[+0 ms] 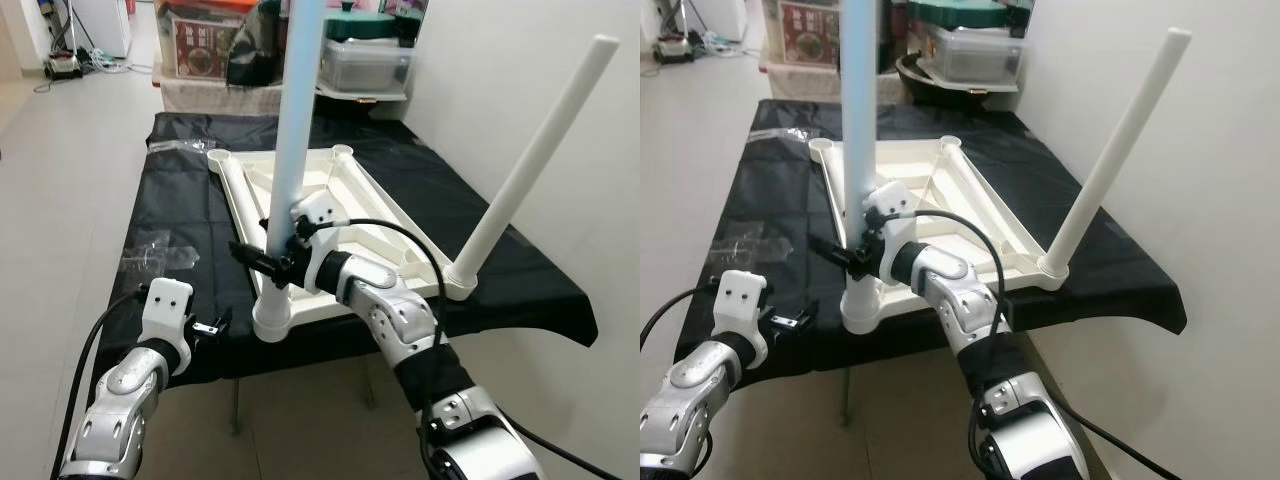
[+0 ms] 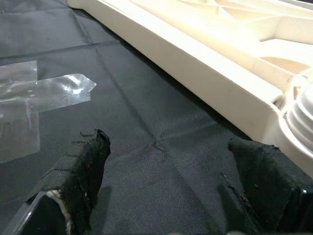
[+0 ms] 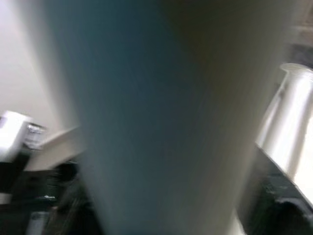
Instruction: Building children table
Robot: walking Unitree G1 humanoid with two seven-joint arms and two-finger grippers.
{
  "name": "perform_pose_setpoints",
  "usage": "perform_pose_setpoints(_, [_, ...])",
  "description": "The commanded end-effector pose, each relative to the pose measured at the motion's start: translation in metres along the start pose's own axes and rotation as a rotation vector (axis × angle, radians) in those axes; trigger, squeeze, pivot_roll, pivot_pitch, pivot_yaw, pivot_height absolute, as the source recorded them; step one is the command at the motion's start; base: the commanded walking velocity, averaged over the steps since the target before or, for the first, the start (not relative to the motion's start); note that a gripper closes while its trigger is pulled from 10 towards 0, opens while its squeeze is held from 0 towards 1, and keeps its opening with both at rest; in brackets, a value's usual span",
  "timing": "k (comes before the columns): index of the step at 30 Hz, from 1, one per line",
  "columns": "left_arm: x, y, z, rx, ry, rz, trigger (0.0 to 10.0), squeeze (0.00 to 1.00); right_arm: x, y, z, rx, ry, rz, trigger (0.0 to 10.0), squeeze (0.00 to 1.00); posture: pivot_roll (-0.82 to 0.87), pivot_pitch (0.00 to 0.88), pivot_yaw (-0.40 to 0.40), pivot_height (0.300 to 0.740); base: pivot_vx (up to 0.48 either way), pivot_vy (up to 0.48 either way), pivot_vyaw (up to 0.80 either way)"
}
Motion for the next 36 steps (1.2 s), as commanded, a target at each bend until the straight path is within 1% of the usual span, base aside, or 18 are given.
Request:
perform_pose_setpoints(1, [0.004,-0.002,0.002,-0.009,0.005,0.008,10.0,0.0,0.0,-0.011,-0.019,0.005,-0.187,0.111,0.0,0.0,0.17,0.0,-0.193,0.74,0.0,0.0,0.0])
perform_pose_setpoints(2, [0.004,-0.002,0.002,-0.009,0.005,0.008,10.0,0.0,0.0,-0.011,-0.019,0.005,-0.187,0.111,0.0,0.0,0.17,0.0,-0.193,0.74,0.0,0.0,0.0])
perform_pose_setpoints(4, [0.004,-0.004,0.0,-0.005,0.008,0.009,10.0,0.0,0.037,-0.041,-0.072,-0.154,-0.831,0.304,0.0,0.0,0.17,0.0,-0.195,0.74,0.0,0.0,0.0])
perform_pose_setpoints(5, [0.004,-0.004,-0.001,-0.003,0.009,0.009,10.0,0.0,0.055,-0.053,-0.082,-0.213,-1.029,0.37,0.0,0.0,0.17,0.0,-0.195,0.74,0.0,0.0,0.0])
perform_pose_setpoints(7, [0.004,-0.004,-0.001,-0.003,0.009,0.009,10.0,0.0,0.055,-0.053,-0.082,-0.213,-1.029,0.37,0.0,0.0,0.17,0.0,-0.195,0.74,0.0,0.0,0.0])
perform_pose_setpoints(9, [0.004,-0.005,-0.003,0.001,0.007,0.009,10.0,0.0,0.068,-0.063,-0.076,-0.235,-1.162,0.392,0.0,0.0,0.16,0.0,-0.186,0.74,0.0,0.0,0.0])
perform_pose_setpoints(12, [0.004,-0.005,-0.003,0.001,0.007,0.009,10.0,0.0,0.068,-0.063,-0.076,-0.235,-1.162,0.392,0.0,0.0,0.16,0.0,-0.186,0.74,0.0,0.0,0.0])
perform_pose_setpoints(13, [0.004,-0.005,-0.003,0.002,0.004,0.01,10.0,0.0,0.062,-0.065,-0.064,-0.242,-1.128,0.389,0.0,0.0,0.16,0.0,-0.186,0.74,0.0,0.0,0.0])
perform_pose_setpoints(14, [0.004,-0.005,-0.003,0.002,0.001,0.012,10.0,0.0,0.051,-0.064,-0.05,-0.252,-1.062,0.379,0.9,0.0,0.15,0.0,-0.176,0.74,0.0,0.0,0.0])
perform_pose_setpoints(16, [0.004,-0.005,-0.003,0.002,0.001,0.012,10.0,0.0,0.051,-0.064,-0.05,-0.252,-1.062,0.379,0.9,0.0,0.15,0.0,-0.176,0.74,0.0,0.0,0.0])
perform_pose_setpoints(17, [0.003,-0.005,-0.003,0.001,-0.003,0.012,10.0,0.0,0.037,-0.058,-0.04,-0.265,-0.958,0.327,10.0,0.0,0.15,0.0,-0.176,0.74,0.0,0.0,0.0])
perform_pose_setpoints(18, [0.003,-0.005,-0.003,0.001,-0.003,0.012,10.0,0.0,0.037,-0.058,-0.04,-0.265,-0.958,0.327,10.0,0.0,0.15,0.0,-0.176,0.74,0.0,0.0,0.0])
perform_pose_setpoints(19, [0.002,-0.004,-0.004,0.0,-0.005,0.011,10.0,0.0,0.029,-0.05,-0.035,-0.27,-0.889,0.273,10.0,1.0,0.15,0.0,-0.175,0.74,0.0,0.0,0.0])
perform_pose_setpoints(23, [0.002,-0.003,-0.004,0.0,-0.007,0.008,10.0,0.0,0.016,-0.03,-0.034,-0.265,-0.731,0.143,10.0,1.0,0.15,0.0,-0.178,0.74,0.0,0.0,0.0])
perform_pose_setpoints(24, [0.003,-0.004,-0.004,0.003,-0.005,0.008,10.0,0.0,0.012,-0.018,-0.033,-0.245,-0.623,0.063,10.0,0.0,0.15,0.0,-0.178,0.74,0.0,0.0,0.0])
perform_pose_setpoints(25, [0.003,-0.004,-0.004,0.003,-0.005,0.008,10.0,0.0,0.012,-0.018,-0.033,-0.245,-0.623,0.063,10.0,0.0,0.15,0.0,-0.178,0.74,0.0,0.0,0.0])
perform_pose_setpoints(32, [0.006,-0.005,-0.004,0.007,0.002,0.012,10.0,0.0,0.014,0.011,-0.005,-0.143,-0.212,-0.117,10.0,0.0,0.15,0.0,-0.183,0.74,0.0,0.0,0.0])
perform_pose_setpoints(36, [0.005,-0.004,-0.004,0.007,0.002,0.01,10.0,0.0,0.015,0.009,0.001,-0.118,-0.164,-0.112,10.0,0.0,0.15,0.0,-0.183,0.74,0.0,0.0,0.0])
Point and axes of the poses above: a point about 5 cm out from each wrist's last joint towards the gripper, its own x axis pointing back from the gripper into the wrist, its own y axis along the axis of the wrist's last joint, z = x × y, the point moved 1 cm from there along -x, pointing out of the wrist towards the gripper, and after that the axes turned 10 degrees about x, right-handed, at the moved point
